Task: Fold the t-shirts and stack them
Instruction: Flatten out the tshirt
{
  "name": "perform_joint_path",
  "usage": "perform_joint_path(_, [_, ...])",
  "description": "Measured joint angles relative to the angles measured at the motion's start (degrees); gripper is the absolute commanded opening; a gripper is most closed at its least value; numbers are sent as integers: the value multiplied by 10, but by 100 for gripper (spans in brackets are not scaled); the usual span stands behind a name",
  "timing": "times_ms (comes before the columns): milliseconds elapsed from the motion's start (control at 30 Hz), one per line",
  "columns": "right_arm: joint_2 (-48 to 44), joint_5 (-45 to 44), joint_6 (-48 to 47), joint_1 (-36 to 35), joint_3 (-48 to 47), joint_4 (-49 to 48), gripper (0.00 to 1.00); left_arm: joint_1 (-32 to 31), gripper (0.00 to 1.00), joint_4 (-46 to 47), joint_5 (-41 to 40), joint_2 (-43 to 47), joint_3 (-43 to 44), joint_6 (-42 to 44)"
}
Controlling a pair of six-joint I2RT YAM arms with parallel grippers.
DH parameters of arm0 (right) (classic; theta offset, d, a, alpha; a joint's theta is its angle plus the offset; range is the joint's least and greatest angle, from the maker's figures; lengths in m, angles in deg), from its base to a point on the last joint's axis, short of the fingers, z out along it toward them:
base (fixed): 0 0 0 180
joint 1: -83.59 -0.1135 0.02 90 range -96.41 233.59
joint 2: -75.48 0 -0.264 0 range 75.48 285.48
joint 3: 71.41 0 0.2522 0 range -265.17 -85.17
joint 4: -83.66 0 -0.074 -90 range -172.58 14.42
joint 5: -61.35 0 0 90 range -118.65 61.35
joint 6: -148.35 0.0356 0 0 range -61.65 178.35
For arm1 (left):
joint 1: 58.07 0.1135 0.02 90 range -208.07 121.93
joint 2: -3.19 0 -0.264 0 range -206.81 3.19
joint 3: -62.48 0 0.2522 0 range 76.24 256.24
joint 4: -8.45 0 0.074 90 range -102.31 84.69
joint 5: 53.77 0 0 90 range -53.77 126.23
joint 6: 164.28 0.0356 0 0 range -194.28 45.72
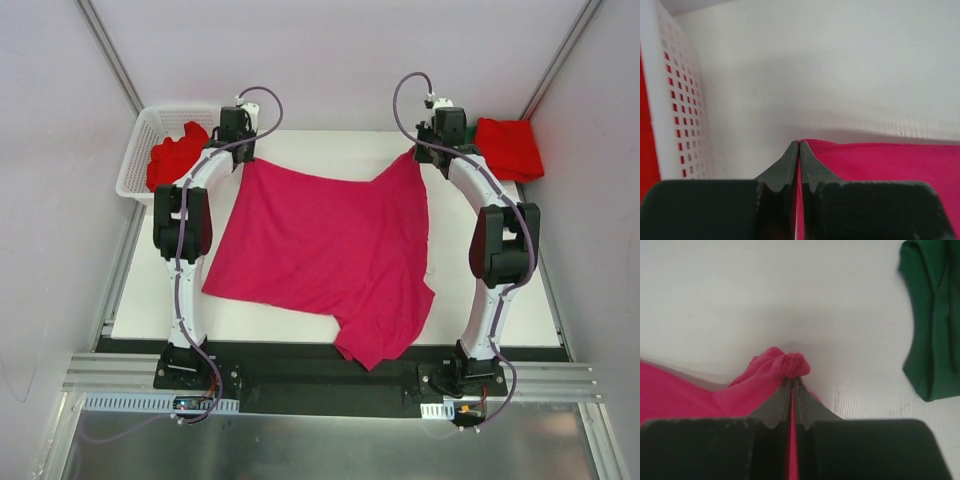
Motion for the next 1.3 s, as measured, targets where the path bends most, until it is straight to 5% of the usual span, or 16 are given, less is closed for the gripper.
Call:
perform_joint_path(433, [62,-4,-7,7,-86,2,3,0,1,10,-8,-41,66,27])
perform_joint_path(500, [71,-4,-7,8,-86,10,17,0,13,9,-10,-49,66,30])
perform_joint_path(533, [74,-4,-8,8,-86,13,31,0,39,9,-13,-52,66,33])
perform_joint_path(700, [80,-14,-15,9,-86,24,74,0,97,4,-39,-57,70,46])
perform_joint_path(800, [74,-40,-21,9,-83,23,84,0,99,10,-52,-55,71,45])
perform_joint_path(967, [17,-89,-24,9,-37,30,86,-1,99,7,-64,-20,40,44])
perform_joint_path(1300, [-162,-115,36,9,74,57,86,-26,99,18,-37,222,-155,5])
